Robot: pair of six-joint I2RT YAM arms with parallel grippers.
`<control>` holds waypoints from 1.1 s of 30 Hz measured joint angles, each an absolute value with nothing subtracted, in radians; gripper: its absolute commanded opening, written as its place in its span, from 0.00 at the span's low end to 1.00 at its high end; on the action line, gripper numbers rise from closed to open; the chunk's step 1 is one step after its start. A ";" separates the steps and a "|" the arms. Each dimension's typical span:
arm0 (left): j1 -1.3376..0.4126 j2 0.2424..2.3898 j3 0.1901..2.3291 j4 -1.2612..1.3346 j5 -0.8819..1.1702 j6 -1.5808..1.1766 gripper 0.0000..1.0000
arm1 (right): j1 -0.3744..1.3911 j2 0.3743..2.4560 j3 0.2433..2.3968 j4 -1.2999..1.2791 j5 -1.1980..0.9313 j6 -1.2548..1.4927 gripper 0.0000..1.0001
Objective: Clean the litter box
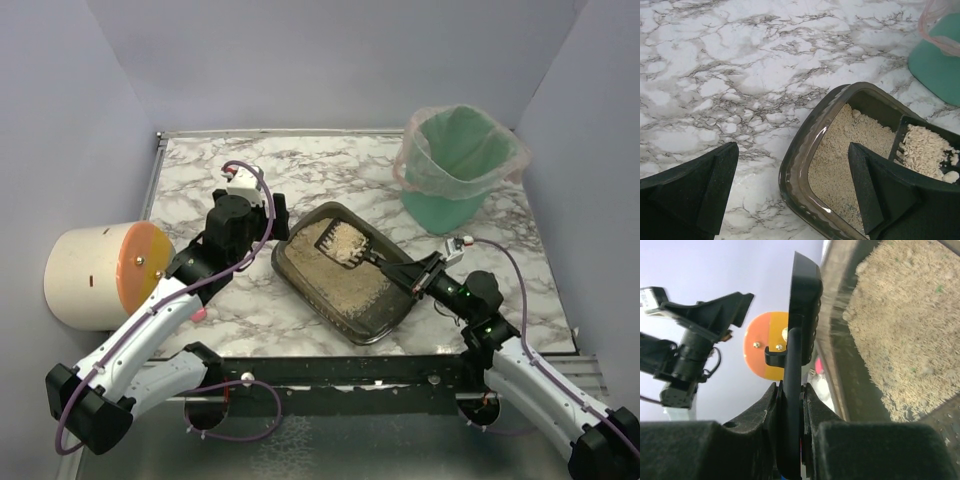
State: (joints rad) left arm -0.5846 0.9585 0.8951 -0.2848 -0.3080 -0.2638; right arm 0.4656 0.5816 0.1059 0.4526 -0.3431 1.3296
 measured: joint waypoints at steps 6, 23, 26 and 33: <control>-0.585 0.959 0.895 -0.284 -0.308 -0.264 0.99 | 0.520 0.620 0.141 0.476 -0.328 1.321 0.01; -0.585 0.962 0.894 -0.284 -0.307 -0.263 0.99 | 0.435 0.562 0.143 0.458 -0.375 1.320 0.00; -0.585 0.962 0.894 -0.285 -0.307 -0.263 0.99 | 0.451 0.597 0.128 0.459 -0.373 1.331 0.01; -0.585 0.962 0.894 -0.284 -0.307 -0.263 0.99 | 0.453 0.600 0.098 0.435 -0.370 1.334 0.01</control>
